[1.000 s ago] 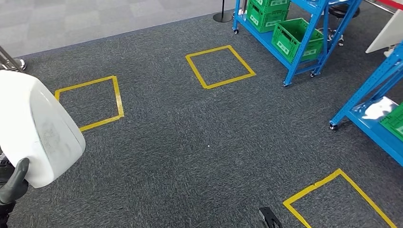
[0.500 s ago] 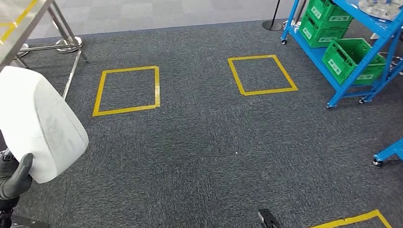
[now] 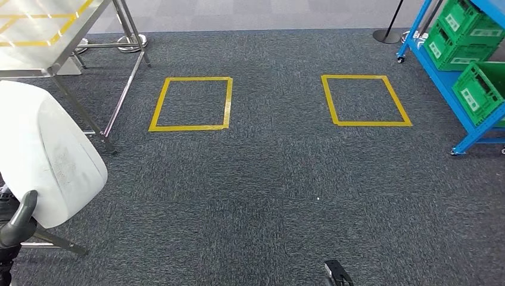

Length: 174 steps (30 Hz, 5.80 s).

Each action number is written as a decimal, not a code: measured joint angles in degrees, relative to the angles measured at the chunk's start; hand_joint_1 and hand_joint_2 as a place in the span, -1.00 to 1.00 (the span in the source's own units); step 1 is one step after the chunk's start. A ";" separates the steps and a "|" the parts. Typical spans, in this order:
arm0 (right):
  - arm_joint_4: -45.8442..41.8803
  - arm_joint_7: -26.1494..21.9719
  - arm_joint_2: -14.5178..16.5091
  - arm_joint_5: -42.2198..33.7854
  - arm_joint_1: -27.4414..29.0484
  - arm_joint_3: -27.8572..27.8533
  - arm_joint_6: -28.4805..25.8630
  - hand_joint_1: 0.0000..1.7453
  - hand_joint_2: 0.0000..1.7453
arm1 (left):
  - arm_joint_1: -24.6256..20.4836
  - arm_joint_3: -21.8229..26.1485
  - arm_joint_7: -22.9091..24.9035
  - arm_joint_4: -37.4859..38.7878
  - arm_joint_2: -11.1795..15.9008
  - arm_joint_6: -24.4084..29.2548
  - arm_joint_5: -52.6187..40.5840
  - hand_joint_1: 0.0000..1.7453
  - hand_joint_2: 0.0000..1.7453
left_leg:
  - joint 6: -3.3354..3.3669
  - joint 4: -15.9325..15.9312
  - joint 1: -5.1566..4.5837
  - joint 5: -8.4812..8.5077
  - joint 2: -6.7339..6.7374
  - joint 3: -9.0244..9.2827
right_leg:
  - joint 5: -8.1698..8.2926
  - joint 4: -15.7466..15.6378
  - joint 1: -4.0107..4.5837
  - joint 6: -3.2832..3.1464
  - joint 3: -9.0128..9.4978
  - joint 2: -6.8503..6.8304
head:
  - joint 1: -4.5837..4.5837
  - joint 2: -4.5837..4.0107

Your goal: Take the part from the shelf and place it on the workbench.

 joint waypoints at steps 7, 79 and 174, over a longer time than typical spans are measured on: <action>0.00 0.01 0.05 -0.34 -0.11 -0.29 -0.08 -1.00 -1.00 | -0.11 -0.08 -0.05 -0.06 -0.26 0.03 -0.39 1.00 1.00 | 2.75 -2.68 0.15 0.88 -2.52 1.15 | -3.77 5.41 -0.30 2.00 -1.58 2.09 | 0.35 0.00; 0.00 0.76 0.70 1.27 0.11 -0.74 0.11 -1.00 -1.00 | -1.40 4.86 0.24 -8.93 1.00 0.62 6.57 1.00 1.00 | 1.13 -1.35 0.59 0.93 -10.88 -0.27 | -0.62 2.48 -1.67 2.61 -1.24 10.25 | 1.07 0.00; 0.04 -0.51 1.00 -1.87 0.74 -5.96 -1.28 -1.00 -1.00 | 1.59 3.35 -3.42 -8.96 1.73 0.75 6.17 1.00 1.00 | 1.36 1.98 -0.55 -5.75 -4.16 5.05 | 1.34 1.21 -1.03 0.45 -2.13 5.28 | -0.10 0.00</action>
